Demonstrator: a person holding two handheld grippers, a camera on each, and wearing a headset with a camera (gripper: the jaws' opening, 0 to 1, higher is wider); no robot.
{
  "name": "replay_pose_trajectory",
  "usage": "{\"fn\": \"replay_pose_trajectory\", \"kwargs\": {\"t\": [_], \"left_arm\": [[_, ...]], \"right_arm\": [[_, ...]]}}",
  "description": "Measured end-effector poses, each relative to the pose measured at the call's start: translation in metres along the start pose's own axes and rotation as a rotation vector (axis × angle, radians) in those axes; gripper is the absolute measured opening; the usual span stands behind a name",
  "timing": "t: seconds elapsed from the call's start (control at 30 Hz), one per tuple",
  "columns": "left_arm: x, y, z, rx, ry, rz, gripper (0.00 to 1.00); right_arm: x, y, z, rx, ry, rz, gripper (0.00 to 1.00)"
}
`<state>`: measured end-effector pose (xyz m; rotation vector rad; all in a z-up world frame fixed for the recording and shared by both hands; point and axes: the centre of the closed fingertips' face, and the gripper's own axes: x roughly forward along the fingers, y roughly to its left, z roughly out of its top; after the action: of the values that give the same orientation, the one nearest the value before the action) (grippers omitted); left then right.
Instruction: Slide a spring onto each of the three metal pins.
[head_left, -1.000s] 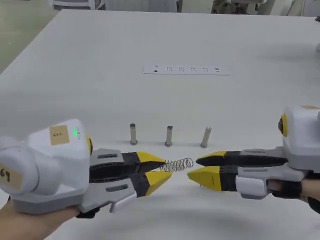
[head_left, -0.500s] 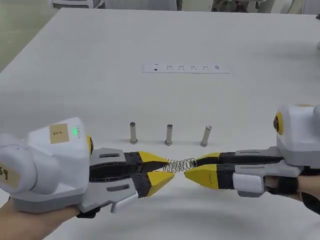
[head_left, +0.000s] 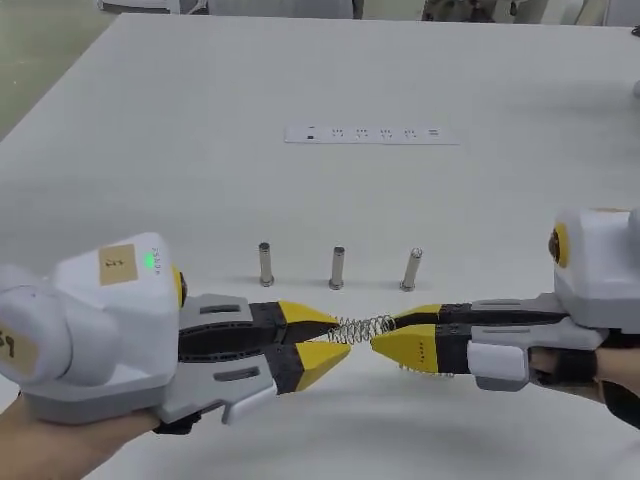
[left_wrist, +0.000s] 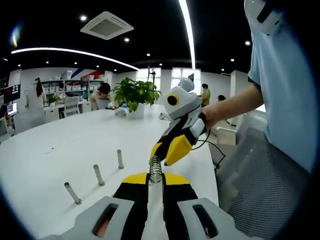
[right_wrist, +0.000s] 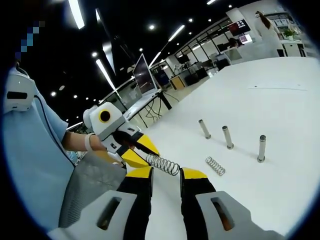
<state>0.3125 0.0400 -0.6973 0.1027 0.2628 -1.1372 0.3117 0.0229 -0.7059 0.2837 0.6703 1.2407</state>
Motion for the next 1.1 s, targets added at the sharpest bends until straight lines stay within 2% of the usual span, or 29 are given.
{"fn": "replay_pose_trajectory", "kwargs": {"t": [0.4, 0.83, 0.93, 1.1], "left_arm": [[-0.001, -0.001, -0.005, 0.009, 0.019, -0.002, 0.02], [-0.001, -0.001, -0.011, 0.009, 0.039, -0.004, 0.02], [-0.002, -0.001, -0.012, 0.007, 0.039, -0.002, 0.02], [-0.001, 0.0, -0.013, 0.006, 0.045, -0.003, 0.02]], "right_arm": [[-0.002, 0.001, 0.005, 0.012, -0.009, 0.008, 0.15], [0.0, 0.004, 0.009, -0.009, -0.009, 0.012, 0.11], [0.0, 0.006, 0.011, -0.021, -0.009, 0.008, 0.11], [0.003, 0.011, 0.015, -0.089, 0.016, -0.01, 0.09]]}}
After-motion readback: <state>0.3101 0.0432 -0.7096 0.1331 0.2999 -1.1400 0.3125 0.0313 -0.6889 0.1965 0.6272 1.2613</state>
